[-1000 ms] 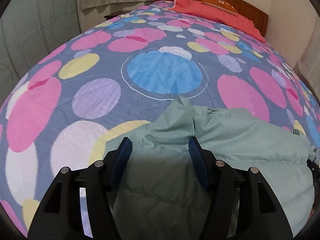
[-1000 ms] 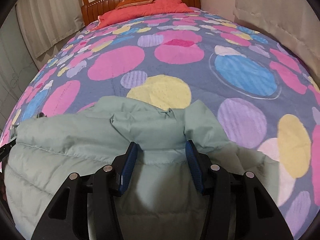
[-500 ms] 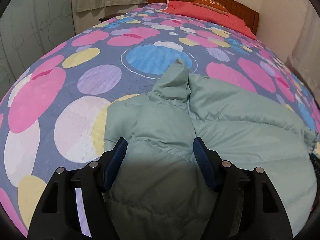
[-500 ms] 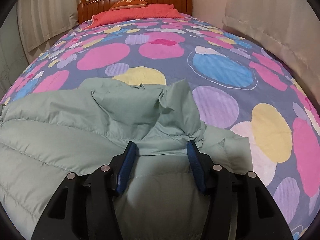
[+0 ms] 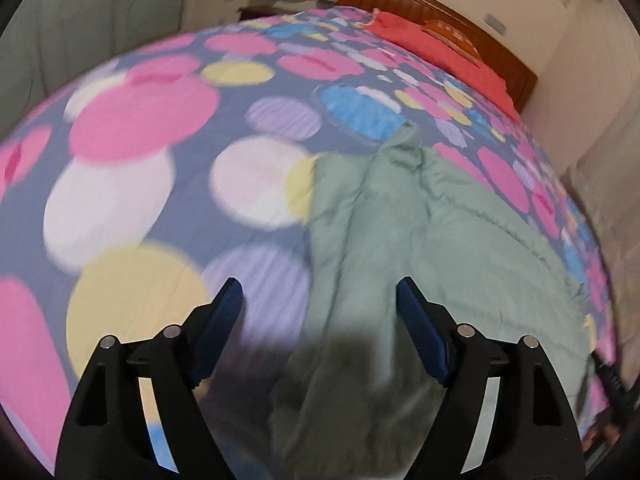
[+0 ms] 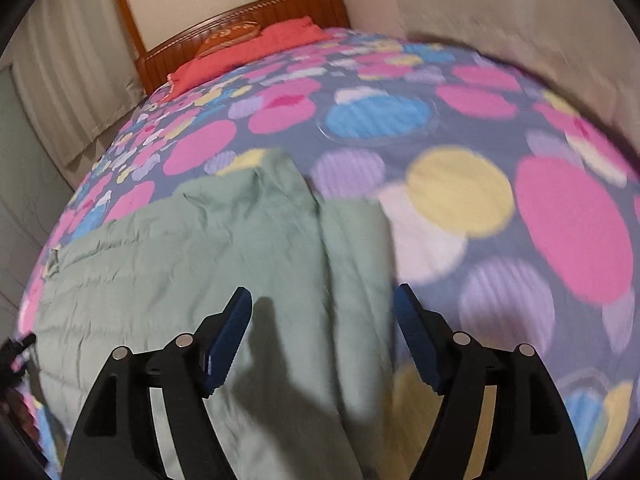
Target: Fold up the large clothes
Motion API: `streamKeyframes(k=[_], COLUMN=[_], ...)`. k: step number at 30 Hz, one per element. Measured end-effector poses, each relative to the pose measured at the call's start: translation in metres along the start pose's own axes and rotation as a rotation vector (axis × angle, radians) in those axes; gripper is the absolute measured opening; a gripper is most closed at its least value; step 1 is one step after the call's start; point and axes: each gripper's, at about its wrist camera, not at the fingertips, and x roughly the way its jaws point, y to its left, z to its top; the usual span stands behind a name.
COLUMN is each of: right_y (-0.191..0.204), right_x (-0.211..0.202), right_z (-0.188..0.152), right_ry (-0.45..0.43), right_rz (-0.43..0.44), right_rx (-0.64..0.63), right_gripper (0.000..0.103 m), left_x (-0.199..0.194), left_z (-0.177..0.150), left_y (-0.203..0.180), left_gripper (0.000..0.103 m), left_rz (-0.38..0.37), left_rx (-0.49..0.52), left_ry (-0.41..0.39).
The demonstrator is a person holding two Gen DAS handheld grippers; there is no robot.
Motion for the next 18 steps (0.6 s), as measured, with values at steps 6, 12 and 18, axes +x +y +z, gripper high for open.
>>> streamKeyframes(k=[6, 12, 18], right_y=[-0.013, -0.009, 0.003], right_x=[0.009, 0.015, 0.016], right_z=[-0.022, -0.028, -0.036], right_ry=[0.061, 0.069, 0.062], right_rz=[0.045, 0.094, 0.112], right_rx=[0.071, 0.096, 0.062], right_gripper=[0.074, 0.079, 0.057], left_x=[-0.004, 0.0, 0.011], left_z=[-0.03, -0.032, -0.032], left_y=[0.019, 0.009, -0.003], left_gripper=[0.083, 0.084, 0.063], left_rz=[-0.08, -0.143, -0.14], left_rx=[-0.09, -0.09, -0.067], left_ry=[0.028, 0.027, 0.037])
